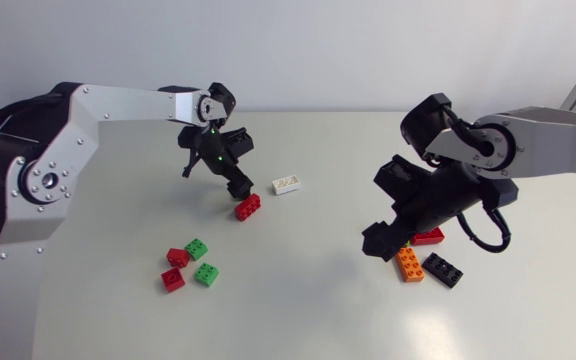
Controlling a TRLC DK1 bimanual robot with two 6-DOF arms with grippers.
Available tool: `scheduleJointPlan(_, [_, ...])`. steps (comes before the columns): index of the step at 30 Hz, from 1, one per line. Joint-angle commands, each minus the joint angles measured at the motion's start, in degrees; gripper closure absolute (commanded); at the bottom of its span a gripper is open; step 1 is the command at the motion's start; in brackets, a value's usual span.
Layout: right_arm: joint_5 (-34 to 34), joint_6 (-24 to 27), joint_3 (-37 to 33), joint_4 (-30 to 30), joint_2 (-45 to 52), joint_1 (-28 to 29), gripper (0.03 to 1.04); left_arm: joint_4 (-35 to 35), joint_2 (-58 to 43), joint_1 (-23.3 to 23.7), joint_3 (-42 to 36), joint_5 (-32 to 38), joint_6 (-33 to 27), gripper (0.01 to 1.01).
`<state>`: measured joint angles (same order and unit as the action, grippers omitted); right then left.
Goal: Sort duplo bricks by size, large to the right and small to the left
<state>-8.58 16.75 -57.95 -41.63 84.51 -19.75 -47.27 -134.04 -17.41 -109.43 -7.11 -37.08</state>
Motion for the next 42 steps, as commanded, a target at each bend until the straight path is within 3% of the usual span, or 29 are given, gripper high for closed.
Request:
scheduleJointPlan(1, [-0.1, 0.9, 0.3, -0.1, 1.3, 0.4, 0.08, -1.8, -2.6, -0.7, -2.4, -1.1, -2.1, 0.046])
scheduleJointPlan(14, [-0.3, 0.9, 0.6, 0.0, 1.4, 0.5, 0.08, -10.2, -3.4, -1.0, -2.1, -2.8, -8.0, 0.074])
scheduleJointPlan(25, [-0.3, 0.6, 1.0, -0.1, 0.5, -0.1, 0.08, -10.5, 0.0, -0.4, 1.3, -2.8, -9.6, 0.074])
scheduleJointPlan(35, [-0.4, 0.8, 1.7, 0.1, 0.0, 0.0, 0.08, -11.3, -3.6, 0.3, -8.1, -2.8, -7.8, 0.069])
scheduleJointPlan(42, [-0.6, 1.5, 1.9, 0.1, 0.2, 1.0, 0.08, -17.9, -11.0, -0.5, -20.3, -2.8, -7.0, 0.069])
